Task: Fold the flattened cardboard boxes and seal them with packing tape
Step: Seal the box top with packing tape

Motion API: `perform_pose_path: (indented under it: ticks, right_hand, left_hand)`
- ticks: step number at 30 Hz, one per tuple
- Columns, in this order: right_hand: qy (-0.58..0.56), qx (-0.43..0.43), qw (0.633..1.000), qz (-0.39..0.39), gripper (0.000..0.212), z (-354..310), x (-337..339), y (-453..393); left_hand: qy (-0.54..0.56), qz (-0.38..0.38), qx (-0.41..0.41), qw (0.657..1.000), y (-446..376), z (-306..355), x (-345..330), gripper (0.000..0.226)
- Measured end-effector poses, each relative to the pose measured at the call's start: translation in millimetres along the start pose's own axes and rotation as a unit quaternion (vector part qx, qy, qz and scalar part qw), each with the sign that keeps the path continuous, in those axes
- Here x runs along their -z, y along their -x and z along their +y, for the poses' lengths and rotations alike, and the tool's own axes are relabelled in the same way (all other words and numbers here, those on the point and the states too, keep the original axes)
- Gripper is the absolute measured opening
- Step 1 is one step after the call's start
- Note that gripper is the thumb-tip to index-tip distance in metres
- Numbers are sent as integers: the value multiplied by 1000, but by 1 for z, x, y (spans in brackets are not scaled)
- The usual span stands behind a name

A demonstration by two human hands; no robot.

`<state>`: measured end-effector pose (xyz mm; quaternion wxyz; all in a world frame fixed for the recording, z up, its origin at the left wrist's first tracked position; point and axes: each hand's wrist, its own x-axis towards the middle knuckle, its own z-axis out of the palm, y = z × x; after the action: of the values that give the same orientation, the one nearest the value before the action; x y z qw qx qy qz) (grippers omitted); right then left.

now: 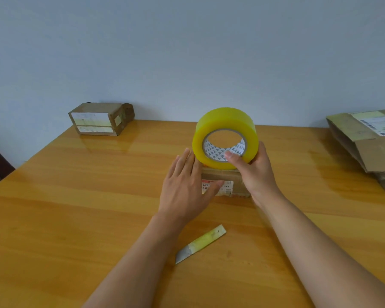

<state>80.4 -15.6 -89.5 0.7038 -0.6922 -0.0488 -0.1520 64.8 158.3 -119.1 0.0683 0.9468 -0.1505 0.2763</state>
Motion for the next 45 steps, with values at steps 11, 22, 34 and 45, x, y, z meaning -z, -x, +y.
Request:
perform_pose_path:
  ticks: [11,22,34,45]
  right_hand:
    - [-22,-10,999,40,30,5,3,-1]
    - [-18,17,994,108,30,2,5,0]
    - [57,10,994,93,18,2,7,6]
    - [46,17,995,87,35,1,28,7]
  left_hand:
    - [4,33,29,999,-1,4,-4,84]
    - [-1,65,43,997,0,5,-6,82]
    - [8,68,42,997,3,4,-7,67]
    - [-12,77,22,997,2,4,-8,66]
